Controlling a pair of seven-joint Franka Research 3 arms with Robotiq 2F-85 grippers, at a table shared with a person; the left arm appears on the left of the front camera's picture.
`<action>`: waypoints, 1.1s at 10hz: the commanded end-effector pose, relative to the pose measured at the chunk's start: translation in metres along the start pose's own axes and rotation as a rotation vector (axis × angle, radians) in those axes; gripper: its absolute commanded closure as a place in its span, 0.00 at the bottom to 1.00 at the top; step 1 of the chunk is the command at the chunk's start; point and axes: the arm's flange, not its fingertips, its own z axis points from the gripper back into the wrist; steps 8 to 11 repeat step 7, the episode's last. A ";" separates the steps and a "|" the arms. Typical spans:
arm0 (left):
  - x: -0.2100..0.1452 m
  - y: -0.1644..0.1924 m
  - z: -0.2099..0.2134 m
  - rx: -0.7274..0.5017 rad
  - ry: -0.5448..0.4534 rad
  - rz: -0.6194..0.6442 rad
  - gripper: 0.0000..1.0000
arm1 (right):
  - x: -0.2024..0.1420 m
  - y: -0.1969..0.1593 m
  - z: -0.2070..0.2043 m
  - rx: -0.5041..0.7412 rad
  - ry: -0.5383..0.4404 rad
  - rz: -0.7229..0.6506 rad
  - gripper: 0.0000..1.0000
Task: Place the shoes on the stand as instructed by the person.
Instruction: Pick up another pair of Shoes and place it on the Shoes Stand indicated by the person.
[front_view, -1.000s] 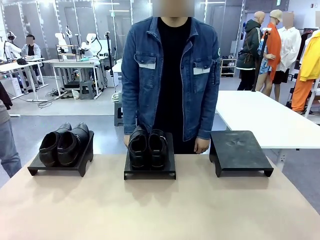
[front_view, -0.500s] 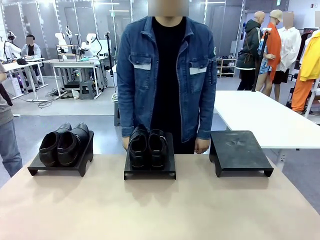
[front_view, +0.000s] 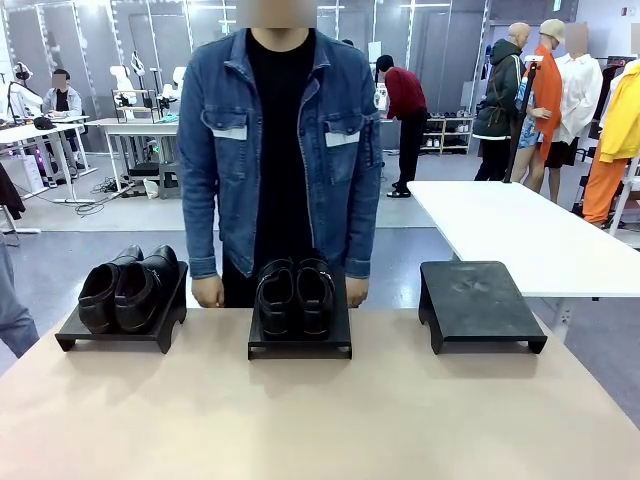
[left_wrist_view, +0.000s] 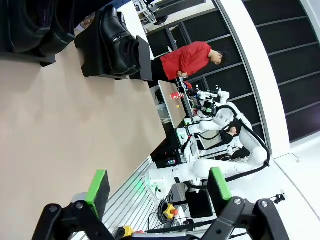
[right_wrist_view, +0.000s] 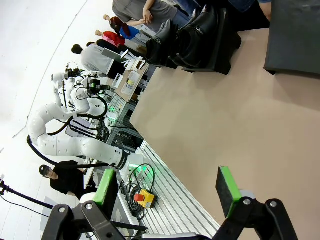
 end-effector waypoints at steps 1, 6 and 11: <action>-0.002 -0.003 0.001 -0.008 0.013 -0.017 0.00 | 0.000 0.001 0.001 0.008 -0.008 0.013 0.00; -0.002 -0.003 0.001 -0.008 0.013 -0.017 0.00 | 0.000 0.001 0.001 0.008 -0.008 0.013 0.00; -0.002 -0.003 0.001 -0.008 0.013 -0.017 0.00 | 0.000 0.001 0.001 0.008 -0.008 0.013 0.00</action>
